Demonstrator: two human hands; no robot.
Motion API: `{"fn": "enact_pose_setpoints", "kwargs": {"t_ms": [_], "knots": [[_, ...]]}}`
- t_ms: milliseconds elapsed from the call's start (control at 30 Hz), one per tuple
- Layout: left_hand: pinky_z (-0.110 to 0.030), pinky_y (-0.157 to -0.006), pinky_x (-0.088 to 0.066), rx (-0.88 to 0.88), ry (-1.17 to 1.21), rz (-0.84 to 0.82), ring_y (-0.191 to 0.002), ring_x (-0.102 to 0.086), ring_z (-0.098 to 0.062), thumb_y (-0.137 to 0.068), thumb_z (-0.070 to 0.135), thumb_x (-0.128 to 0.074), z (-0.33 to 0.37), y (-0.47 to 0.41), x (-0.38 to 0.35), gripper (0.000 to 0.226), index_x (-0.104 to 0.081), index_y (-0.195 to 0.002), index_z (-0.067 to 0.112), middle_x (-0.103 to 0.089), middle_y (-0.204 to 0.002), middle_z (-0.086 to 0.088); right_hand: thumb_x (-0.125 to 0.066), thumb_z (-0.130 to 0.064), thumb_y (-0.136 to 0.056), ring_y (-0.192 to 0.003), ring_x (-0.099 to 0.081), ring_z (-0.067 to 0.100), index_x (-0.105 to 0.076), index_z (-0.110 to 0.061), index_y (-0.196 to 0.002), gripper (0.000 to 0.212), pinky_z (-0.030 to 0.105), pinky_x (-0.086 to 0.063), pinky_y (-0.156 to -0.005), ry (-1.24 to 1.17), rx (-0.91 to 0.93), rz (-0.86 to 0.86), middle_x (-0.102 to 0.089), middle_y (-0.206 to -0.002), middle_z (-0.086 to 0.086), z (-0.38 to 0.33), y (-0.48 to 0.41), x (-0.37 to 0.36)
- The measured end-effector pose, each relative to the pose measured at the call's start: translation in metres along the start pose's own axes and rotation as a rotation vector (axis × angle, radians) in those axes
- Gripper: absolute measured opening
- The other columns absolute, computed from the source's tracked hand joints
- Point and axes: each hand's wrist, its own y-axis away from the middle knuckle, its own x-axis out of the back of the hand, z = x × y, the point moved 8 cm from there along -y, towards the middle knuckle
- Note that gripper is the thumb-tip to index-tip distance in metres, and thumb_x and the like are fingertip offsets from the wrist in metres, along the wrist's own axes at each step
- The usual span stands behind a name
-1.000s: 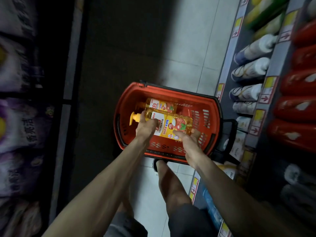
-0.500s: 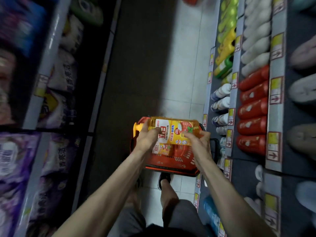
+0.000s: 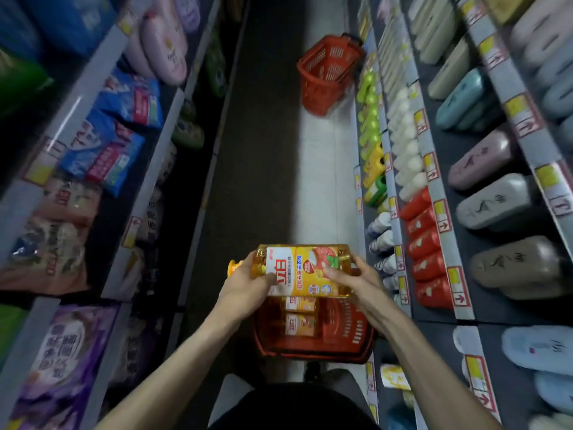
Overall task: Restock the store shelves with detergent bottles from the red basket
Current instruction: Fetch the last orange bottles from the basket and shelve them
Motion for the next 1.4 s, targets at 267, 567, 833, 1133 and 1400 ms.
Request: {"fn": "enact_pose_setpoints", "kwargs": {"t_ms": [267, 567, 833, 1133, 1400], "knots": [[-0.022, -0.081, -0.049, -0.216, -0.033, 0.118, -0.093, -0.058, 0.001, -0.104, 0.039, -0.063, 0.047, 0.037, 0.045, 0.061, -0.037, -0.160, 0.039, -0.060, -0.122, 0.015, -0.104, -0.038, -0.056, -0.108, -0.077, 0.037, -0.065, -0.013, -0.131, 0.088, 0.063, -0.057, -0.100, -0.041, 0.071, -0.038, -0.079, -0.119, 0.013, -0.041, 0.037, -0.026], [-0.031, -0.096, -0.056, -0.427, 0.743, 0.208, -0.111, -0.073, -0.004, -0.084, 0.028, -0.087, 0.045, 0.068, 0.071, 0.066, -0.048, -0.138, 0.028, -0.070, -0.129, 0.002, -0.095, -0.025, -0.067, -0.119, -0.072, 0.039, -0.064, -0.005, -0.136, 0.078, 0.055, -0.061, -0.095, -0.385, 0.128, -0.122, -0.074, -0.127, 0.021, -0.072, 0.060, -0.071], [-0.041, -0.097, -0.058, -0.363, 0.841, -0.161, -0.117, -0.074, -0.027, -0.094, 0.027, -0.072, 0.074, 0.070, 0.053, 0.051, -0.057, -0.141, 0.015, -0.075, -0.128, -0.009, -0.090, -0.025, -0.073, -0.125, -0.069, 0.039, -0.064, -0.006, -0.137, 0.072, 0.061, -0.048, -0.113, -0.366, 0.168, -0.234, -0.072, -0.133, 0.020, -0.081, 0.075, -0.107], [-0.038, -0.085, -0.058, -0.406, 0.698, -0.024, -0.100, -0.079, -0.022, -0.076, 0.034, -0.083, 0.058, 0.074, 0.084, 0.052, -0.066, -0.124, 0.020, -0.081, -0.110, -0.001, -0.096, -0.039, -0.067, -0.116, -0.074, 0.023, -0.063, -0.020, -0.137, 0.080, 0.042, -0.060, -0.100, 0.039, 0.256, -0.157, -0.075, -0.129, 0.008, -0.095, 0.082, -0.116], [-0.029, -0.079, -0.061, -0.562, 0.565, 0.109, -0.100, -0.079, -0.018, -0.078, 0.031, -0.084, 0.065, 0.113, 0.105, 0.046, -0.071, -0.121, 0.021, -0.081, -0.110, 0.003, -0.090, -0.044, -0.077, -0.110, -0.076, 0.013, -0.060, -0.025, -0.133, 0.066, 0.044, -0.059, -0.104, 0.350, 0.339, -0.341, -0.077, -0.122, -0.002, -0.138, 0.099, -0.164]]}}
